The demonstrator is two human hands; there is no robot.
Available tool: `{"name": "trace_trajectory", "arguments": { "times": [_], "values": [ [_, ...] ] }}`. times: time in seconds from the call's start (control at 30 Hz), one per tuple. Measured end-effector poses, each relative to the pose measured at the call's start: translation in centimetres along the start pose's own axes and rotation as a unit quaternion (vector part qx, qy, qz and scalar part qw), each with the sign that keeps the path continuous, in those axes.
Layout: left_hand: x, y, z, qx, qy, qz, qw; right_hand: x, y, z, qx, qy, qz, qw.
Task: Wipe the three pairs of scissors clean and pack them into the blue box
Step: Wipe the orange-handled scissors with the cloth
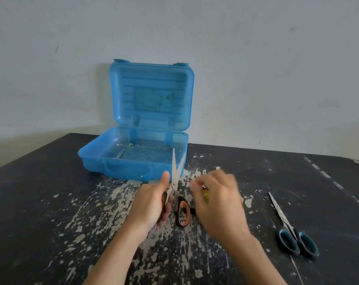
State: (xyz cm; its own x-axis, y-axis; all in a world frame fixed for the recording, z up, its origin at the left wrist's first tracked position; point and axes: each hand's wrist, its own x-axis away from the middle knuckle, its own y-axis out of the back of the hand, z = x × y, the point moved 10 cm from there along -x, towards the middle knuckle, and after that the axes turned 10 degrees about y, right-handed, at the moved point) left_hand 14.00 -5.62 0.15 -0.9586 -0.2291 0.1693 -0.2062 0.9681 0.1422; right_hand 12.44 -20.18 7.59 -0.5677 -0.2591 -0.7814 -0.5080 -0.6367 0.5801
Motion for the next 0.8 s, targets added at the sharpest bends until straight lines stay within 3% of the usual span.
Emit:
{"name": "trace_trajectory", "arguments": {
  "times": [0.07,0.13,0.33,0.53,0.6,0.73,0.8],
  "values": [
    [0.2,-0.5,-0.6,-0.002,-0.027,0.014,1.000,0.5,-2.3,3.1,-0.064,0.068,0.084,0.992],
    [0.1,-0.6,-0.6,-0.003,-0.033,0.029,0.999,1.0,-3.9,4.0,-0.068,0.081,0.133,0.985],
    [-0.3,-2.0,1.0,0.057,0.043,0.153,0.986,1.6,-4.4,3.5,-0.064,0.076,0.138,0.986],
    [0.1,-2.0,0.1,0.023,0.008,0.151,0.988,1.5,-3.8,5.4,0.073,0.167,0.091,0.979],
    [-0.2,-1.0,-0.4,0.037,-0.007,0.109,0.993,1.2,-3.4,3.9,0.034,0.125,0.071,0.989],
    [-0.9,3.0,-0.3,0.054,-0.019,-0.061,0.996,0.5,-1.3,-0.6,-0.115,-0.039,-0.017,0.992],
    [-0.9,4.0,-0.2,0.066,-0.020,-0.107,0.992,0.8,-1.6,-2.5,-0.167,-0.123,0.003,0.978]
  ]
}}
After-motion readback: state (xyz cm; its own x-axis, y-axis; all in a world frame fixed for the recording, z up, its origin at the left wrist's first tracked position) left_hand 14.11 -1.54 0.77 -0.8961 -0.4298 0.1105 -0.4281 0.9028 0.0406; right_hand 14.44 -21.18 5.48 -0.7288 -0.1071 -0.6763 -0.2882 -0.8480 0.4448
